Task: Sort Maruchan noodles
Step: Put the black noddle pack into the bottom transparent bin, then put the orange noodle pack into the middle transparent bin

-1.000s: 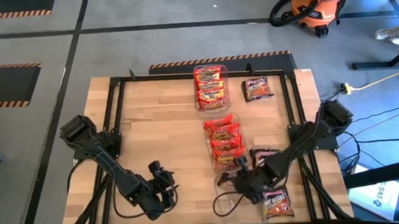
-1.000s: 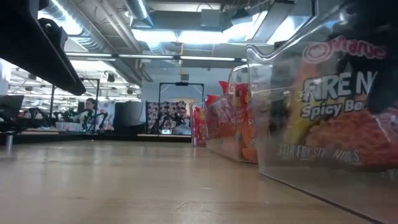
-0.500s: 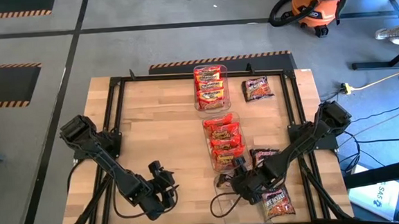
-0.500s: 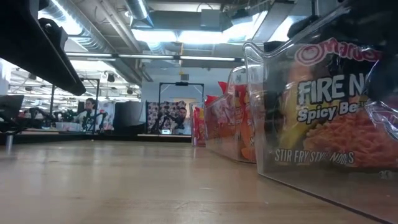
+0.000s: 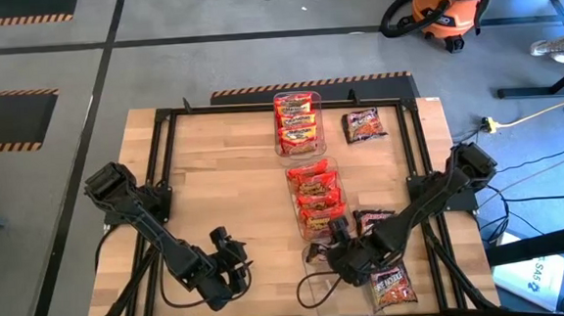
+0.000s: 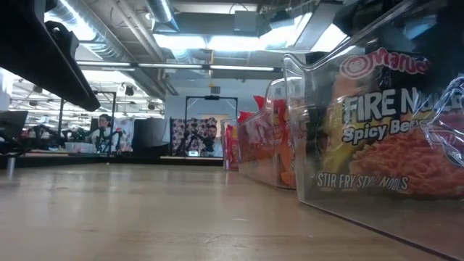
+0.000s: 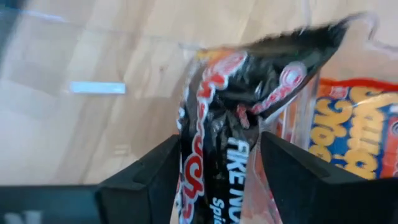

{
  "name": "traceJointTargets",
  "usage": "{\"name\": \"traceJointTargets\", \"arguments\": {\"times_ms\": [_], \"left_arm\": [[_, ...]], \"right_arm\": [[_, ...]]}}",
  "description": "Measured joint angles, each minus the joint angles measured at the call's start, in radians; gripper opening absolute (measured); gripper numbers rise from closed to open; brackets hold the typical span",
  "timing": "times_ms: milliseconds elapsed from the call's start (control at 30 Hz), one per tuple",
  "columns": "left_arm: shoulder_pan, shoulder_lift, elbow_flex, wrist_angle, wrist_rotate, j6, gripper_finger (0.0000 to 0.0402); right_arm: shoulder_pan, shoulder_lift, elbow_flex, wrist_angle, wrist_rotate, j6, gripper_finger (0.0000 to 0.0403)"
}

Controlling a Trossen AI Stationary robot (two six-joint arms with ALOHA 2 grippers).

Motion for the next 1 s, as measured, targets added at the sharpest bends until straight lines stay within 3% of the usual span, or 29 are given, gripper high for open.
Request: {"name": "traceJointTargets", "arguments": {"times_ms": [267,433,700,1000], "left_arm": [[0.000,0.000,0.000,0.000,0.000,0.000,0.0247],[0.000,0.000,0.000,0.000,0.000,0.000,0.0247],[0.000,0.000,0.000,0.001,0.000,0.000,0.0247],[0.000,0.000,0.000,0.029,-0.004,0.000,0.0247]], "right_arm": [[0.000,-0.002,0.122,-0.141,-0.079,0.004,0.0198],[0.000,-0.056,0.126,-0.175,-0.113,0.017,0.0198],[0.008,-0.263,0.033,-0.163,-0.120,0.142,0.0198],[0.086,-0.510,-0.224,-0.093,-0.119,0.414,0.0198]]}}
